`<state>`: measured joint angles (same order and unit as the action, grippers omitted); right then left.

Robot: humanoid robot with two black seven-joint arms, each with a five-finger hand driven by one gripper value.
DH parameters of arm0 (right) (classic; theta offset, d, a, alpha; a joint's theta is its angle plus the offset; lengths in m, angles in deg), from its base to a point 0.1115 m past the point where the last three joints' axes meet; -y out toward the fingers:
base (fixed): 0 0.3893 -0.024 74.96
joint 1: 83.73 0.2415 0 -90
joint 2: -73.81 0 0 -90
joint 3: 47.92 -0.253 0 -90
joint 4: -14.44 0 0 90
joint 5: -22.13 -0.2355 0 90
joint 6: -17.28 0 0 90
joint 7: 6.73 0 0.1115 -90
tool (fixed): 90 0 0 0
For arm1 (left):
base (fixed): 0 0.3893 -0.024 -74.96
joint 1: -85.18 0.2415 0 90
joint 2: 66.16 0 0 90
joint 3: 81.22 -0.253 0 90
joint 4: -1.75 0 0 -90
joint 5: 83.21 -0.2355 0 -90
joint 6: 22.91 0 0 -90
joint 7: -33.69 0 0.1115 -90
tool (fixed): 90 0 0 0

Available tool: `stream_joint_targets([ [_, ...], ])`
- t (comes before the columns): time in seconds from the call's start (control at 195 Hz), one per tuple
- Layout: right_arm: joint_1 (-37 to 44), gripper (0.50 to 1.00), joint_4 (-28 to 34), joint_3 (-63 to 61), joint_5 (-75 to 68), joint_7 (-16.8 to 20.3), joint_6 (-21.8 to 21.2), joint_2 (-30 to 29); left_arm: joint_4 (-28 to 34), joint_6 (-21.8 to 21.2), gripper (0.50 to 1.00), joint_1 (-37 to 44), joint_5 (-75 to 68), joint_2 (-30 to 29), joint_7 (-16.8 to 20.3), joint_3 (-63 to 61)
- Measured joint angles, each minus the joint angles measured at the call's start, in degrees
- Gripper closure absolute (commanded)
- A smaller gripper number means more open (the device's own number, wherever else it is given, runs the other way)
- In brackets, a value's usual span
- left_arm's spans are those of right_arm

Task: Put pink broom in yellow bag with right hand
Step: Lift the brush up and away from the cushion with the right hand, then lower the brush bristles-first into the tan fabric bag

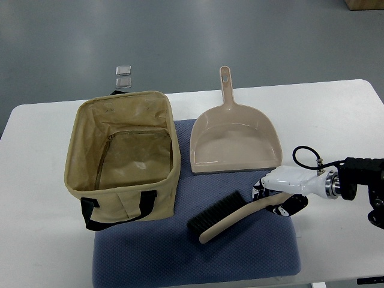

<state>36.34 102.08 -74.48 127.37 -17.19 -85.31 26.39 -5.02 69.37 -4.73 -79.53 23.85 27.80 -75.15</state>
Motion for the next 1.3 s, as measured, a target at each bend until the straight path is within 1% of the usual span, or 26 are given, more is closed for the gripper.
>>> stream_joint_targets([
  [0.22, 0.62, 1.000, -0.28, -0.76, 0.33, 0.01, 2.25, 0.54, 0.00, 0.00, 0.500, 0.00, 0.02, 0.00, 0.00, 0.00],
  [0.348, 1.48, 1.000, -0.27, -3.16, -0.26, -0.15, 4.97, 2.01, 0.00, 0.00, 0.500, 0.00, 0.02, 0.00, 0.00, 0.00],
  [0.487, 3.70, 1.000, -0.20, -6.56, -1.18, -0.66, 6.46, 4.71, 0.00, 0.00, 0.500, 0.00, 0.02, 0.00, 0.00, 0.00],
  [0.738, 12.48, 1.000, -0.19, -10.25, -6.87, -2.48, 7.12, 9.99, 0.00, 0.00, 0.500, 0.00, 0.01, 0.00, 0.00, 0.00],
  [0.897, 20.89, 1.000, -1.16, -10.34, -9.81, -2.43, 6.60, 10.85, 0.00, 0.00, 0.500, 0.00, 0.01, 0.00, 0.00, 0.00],
  [1.004, 27.55, 1.000, -2.81, -10.19, -10.20, -2.27, 5.70, 10.18, 0.00, 0.00, 0.500, 0.00, 0.01, 0.00, 0.00, 0.00],
  [1.061, 30.62, 1.000, -3.55, -9.82, -10.22, -2.21, 4.95, 8.88, 0.00, 0.00, 0.500, 0.00, 0.01, 0.00, 0.00, 0.00],
  [1.23, 37.46, 1.000, -5.16, -8.99, -9.60, -1.74, 1.28, 1.08, 0.00, 0.00, 0.500, 0.00, 0.01, 0.00, 0.00, 0.00],
  [1.302, 39.57, 1.000, -5.97, -8.58, -8.94, -1.33, -0.57, -3.78, 0.00, 0.00, 0.500, 0.00, 0.01, 0.00, 0.00, 0.00],
])
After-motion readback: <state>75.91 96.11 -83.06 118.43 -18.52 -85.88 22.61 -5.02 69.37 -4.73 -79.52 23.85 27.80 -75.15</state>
